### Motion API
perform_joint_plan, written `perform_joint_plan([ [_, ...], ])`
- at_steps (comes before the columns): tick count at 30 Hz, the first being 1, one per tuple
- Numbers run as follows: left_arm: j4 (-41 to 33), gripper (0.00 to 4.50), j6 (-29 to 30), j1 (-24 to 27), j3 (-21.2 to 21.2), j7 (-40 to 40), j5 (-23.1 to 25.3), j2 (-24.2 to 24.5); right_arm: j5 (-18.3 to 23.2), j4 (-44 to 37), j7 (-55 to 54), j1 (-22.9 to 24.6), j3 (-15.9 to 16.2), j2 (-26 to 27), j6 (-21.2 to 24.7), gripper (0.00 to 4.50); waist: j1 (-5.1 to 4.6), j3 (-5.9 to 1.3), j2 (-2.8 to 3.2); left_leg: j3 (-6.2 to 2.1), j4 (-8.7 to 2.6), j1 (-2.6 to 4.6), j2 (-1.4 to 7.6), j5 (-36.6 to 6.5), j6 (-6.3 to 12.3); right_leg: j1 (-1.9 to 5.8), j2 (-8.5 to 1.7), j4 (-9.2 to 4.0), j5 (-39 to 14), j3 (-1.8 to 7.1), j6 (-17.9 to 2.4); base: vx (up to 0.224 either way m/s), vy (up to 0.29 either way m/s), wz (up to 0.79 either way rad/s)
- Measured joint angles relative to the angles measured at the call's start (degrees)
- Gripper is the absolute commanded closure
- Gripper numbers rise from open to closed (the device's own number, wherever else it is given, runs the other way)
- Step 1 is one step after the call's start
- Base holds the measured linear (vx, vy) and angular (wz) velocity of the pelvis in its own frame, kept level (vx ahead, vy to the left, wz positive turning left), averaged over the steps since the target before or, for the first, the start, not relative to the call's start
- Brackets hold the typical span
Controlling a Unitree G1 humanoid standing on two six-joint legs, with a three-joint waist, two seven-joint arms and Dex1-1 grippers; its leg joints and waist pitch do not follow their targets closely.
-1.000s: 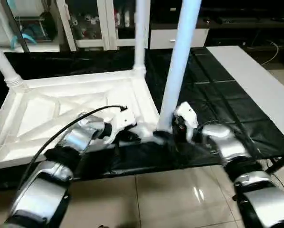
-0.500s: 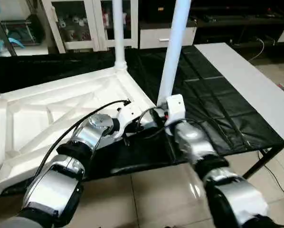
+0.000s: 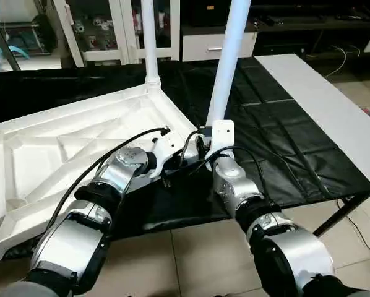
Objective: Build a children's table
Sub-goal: Rotate leg to tighten
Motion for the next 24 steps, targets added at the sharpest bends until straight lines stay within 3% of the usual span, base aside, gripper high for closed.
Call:
perform_joint_plan([
  [7, -0.31, 4.50, -0.86, 0.19, 0.20, -1.72, -0.57, 0.20, 0.75, -6.61, 7.36, 1.98, 0.49, -2.69, -0.37, 0.33, 0.25, 0.00, 0.11, 0.09, -0.32, -0.02, 0.00, 0.01, 0.01, -0.14, 0.06, 0.03, 0.00, -0.01, 0.00, 0.000, 0.000, 0.00],
  [14, -2.66, 4.50, -1.21, 1.75, 0.23, -5.31, -1.06, 1.75, 2.21, -17.44, 31.82, 10.51, 5.24, -12.05, 7.32, 0.24, 0.43, 0.00, 0.13, 0.10, -0.30, -0.03, 0.02, 0.01, 0.02, -0.12, 0.06, -0.01, -0.04, -0.01, 0.04, 0.000, 0.000, 0.00],
  [20, -4.96, 4.50, -1.45, 3.73, 0.14, -10.83, -2.16, 3.10, 1.95, -19.22, 47.75, 12.22, 8.42, -19.61, 5.87, 0.24, 1.02, -0.12, 0.61, 0.16, -0.25, -0.01, 0.09, 0.01, 0.02, 0.01, 0.05, 0.03, -0.03, -0.02, 0.03, 0.000, 0.000, 0.00],
  [24, -8.89, 4.50, -1.31, 5.92, -1.10, -17.34, -3.31, 4.23, 3.08, -22.41, 58.34, 14.49, 9.68, -22.82, 6.53, 0.24, 2.09, -0.16, 0.90, 0.18, -0.24, 0.06, 0.18, 0.01, 0.02, 0.11, 0.05, 0.03, -0.06, -0.11, 0.08, 0.000, 0.000, 0.00],
])
